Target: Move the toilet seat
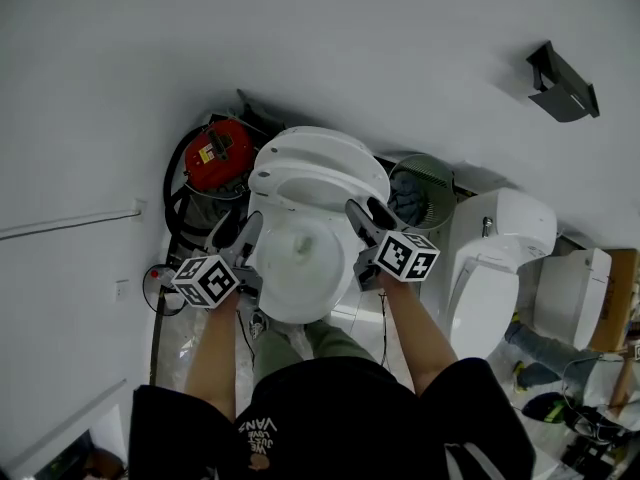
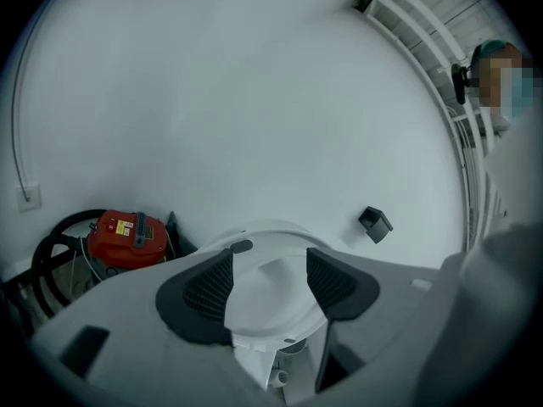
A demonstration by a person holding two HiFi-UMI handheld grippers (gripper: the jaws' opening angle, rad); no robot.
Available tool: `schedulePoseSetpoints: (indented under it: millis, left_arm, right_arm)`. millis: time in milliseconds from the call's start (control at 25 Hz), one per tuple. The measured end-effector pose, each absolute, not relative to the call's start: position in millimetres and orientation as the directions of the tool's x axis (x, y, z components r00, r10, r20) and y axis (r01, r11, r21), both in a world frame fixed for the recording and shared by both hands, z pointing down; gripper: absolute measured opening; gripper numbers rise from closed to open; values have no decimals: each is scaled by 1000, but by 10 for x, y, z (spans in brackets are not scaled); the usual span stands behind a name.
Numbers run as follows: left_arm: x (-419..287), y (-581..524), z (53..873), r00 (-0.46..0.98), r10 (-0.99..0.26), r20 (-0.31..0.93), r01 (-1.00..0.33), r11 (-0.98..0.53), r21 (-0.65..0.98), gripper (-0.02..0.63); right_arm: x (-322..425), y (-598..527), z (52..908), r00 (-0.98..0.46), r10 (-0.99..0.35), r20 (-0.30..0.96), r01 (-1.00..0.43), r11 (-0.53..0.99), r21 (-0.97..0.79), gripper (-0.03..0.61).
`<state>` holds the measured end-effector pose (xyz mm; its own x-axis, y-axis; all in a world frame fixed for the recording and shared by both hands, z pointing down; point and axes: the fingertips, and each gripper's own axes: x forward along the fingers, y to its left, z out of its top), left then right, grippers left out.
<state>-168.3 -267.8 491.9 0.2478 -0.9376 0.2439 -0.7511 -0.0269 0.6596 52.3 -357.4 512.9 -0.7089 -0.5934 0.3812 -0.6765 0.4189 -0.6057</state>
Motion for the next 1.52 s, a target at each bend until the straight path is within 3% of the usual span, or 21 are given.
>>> schedulePoseSetpoints:
  millis: [440,640,880,1360,1520]
  left_arm:
    - [-1627,-2661,4906,228,-935,271,-802,-23,597,103]
    - [-1589,-2647,4912,220,-932,287,-813,-13,582,3]
    - [-1527,-2632,4845,236,-929,284,-814,-30,579,0]
    - [-1494,-2366,4572,307,-915,261,-834,-127,537,0]
    - [-1458,-2242,4417,349,-905,243,-843,-189,503,0]
  right_arm:
    - [564,-3883,5197,-680,-618,395,-709,417,-569,239]
    - [650,-3982,5231,-642,-649,408,-736,375,-563,179]
    - [789,-4006,5241,-596,-684,421,-768,332,-548,156]
    - [916,-3397,4837,-519,-765,381,-804,285,-522,11]
    - [940,-3098,4635,-505,-793,342,-800,282,-529,2]
